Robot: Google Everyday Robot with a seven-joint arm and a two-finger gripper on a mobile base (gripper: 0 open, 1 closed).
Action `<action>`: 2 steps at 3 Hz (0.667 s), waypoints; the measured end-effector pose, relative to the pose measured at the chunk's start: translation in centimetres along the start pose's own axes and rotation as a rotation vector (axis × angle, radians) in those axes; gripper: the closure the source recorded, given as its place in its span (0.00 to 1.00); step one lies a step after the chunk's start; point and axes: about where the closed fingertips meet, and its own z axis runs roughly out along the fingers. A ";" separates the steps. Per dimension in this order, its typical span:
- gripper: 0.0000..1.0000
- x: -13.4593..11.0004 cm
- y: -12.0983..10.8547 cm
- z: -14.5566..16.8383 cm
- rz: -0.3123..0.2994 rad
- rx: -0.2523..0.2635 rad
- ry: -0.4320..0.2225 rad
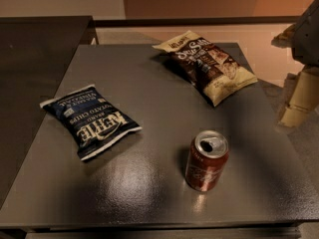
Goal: Move brown chip bag near blue chip bag
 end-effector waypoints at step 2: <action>0.00 -0.2 -0.9 0.5 0.026 -0.017 0.021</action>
Offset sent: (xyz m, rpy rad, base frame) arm 0.0227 -0.0013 -0.0097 -0.0239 0.0901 -0.0665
